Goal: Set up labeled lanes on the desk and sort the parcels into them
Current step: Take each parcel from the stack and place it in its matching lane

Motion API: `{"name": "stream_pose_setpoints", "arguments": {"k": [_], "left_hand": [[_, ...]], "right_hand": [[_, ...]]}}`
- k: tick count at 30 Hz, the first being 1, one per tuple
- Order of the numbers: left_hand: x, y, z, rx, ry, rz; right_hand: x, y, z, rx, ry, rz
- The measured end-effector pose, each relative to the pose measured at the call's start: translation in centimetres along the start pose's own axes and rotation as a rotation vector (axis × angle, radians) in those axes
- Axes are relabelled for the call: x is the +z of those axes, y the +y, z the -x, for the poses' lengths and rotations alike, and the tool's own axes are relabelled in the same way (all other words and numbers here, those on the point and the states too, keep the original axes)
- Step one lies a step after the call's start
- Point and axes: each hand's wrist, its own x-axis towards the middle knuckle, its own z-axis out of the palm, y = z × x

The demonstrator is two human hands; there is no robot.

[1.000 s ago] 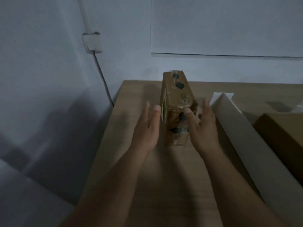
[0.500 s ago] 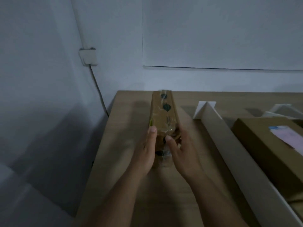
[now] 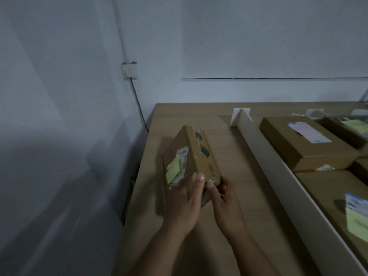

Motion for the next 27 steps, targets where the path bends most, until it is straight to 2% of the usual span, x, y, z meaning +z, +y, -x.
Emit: {"name": "stream_pose_setpoints", "arguments": {"k": [5,9,12,15,18,22,27], "left_hand": [[2.0,2.1,4.6,0.01,-0.142,-0.312],[3.1,0.9,5.5,-0.053,-0.204,-0.261],[2.5,-0.9,4.7,-0.146,-0.073,-0.214],[1.1,-2.3,3.6,-0.227,0.083,-0.116],[-0.3,-3.2,2.3,-0.341,0.182,-0.144],[-1.0,-5.0,0.3,-0.502,0.115,-0.121],[-1.0,-5.9,-2.1,-0.582,0.06,-0.125]], "right_hand": [[-1.9,2.8,3.4,0.242,0.095,-0.08],[-3.0,3.8,4.4,0.334,0.114,0.011],[-3.8,3.7,3.7,0.3,0.152,0.163],[-3.9,3.3,2.4,0.3,0.157,0.207],[-3.8,2.5,0.9,0.289,0.147,0.274],[-3.6,2.1,-1.5,0.269,0.098,0.423],[-3.3,2.2,-4.6,0.283,-0.014,0.54]]}}
